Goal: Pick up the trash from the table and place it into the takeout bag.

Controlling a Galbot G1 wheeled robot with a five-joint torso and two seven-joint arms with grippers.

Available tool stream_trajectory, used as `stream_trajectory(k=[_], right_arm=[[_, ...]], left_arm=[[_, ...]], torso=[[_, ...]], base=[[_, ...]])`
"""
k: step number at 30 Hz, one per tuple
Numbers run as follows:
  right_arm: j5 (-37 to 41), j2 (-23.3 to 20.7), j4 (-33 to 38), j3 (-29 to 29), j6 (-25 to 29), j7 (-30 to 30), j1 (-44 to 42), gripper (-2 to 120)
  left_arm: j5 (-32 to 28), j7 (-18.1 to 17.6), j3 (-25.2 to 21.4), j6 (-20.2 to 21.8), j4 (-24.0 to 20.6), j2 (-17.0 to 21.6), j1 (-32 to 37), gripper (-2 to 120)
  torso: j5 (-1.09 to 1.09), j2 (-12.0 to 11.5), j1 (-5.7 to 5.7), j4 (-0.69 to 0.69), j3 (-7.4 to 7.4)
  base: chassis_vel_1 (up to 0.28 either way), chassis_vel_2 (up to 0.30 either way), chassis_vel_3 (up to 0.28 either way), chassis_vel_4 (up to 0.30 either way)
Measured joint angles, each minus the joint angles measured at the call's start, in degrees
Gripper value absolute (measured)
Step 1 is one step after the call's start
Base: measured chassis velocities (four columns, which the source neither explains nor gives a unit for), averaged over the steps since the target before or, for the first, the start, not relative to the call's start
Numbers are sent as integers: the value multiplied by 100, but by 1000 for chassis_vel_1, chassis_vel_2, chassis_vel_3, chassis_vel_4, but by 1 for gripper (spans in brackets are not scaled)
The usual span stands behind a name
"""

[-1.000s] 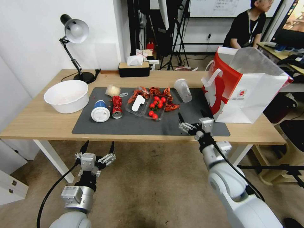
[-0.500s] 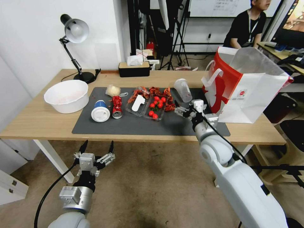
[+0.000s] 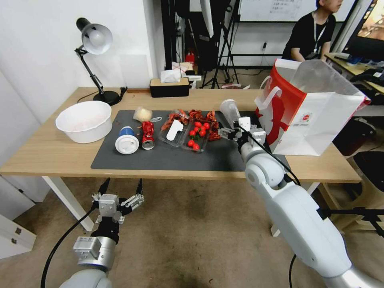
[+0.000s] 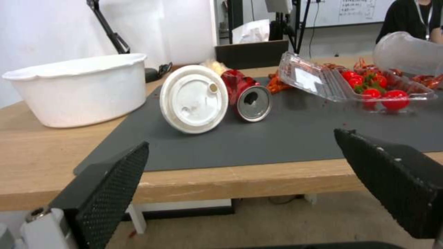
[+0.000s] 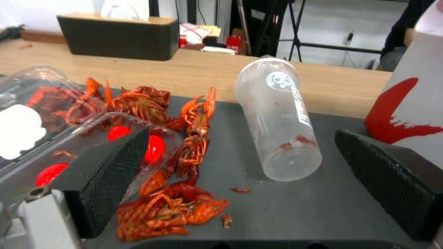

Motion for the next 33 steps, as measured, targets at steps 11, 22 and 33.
stream_trajectory(k=[11, 22, 33], right_arm=[[155, 64, -643, -228, -171, 32, 652, 100], [233, 175, -1444, -333, -236, -44, 1090, 100], [302, 262, -2156, -403, -240, -225, 1468, 100]], left_arm=[[-1, -3, -12, -3, -4, -40, 2, 100], [-26, -2, -13, -4, -5, -61, 11, 100], [-57, -1, -30, -4, -16, -31, 11, 100]], torso=[[0, 1, -1, 0, 0], [1, 1, -1, 0, 0], [0, 1, -1, 0, 0]], base=[[0, 0, 0, 0], [0, 0, 0, 0], [0, 0, 0, 0]])
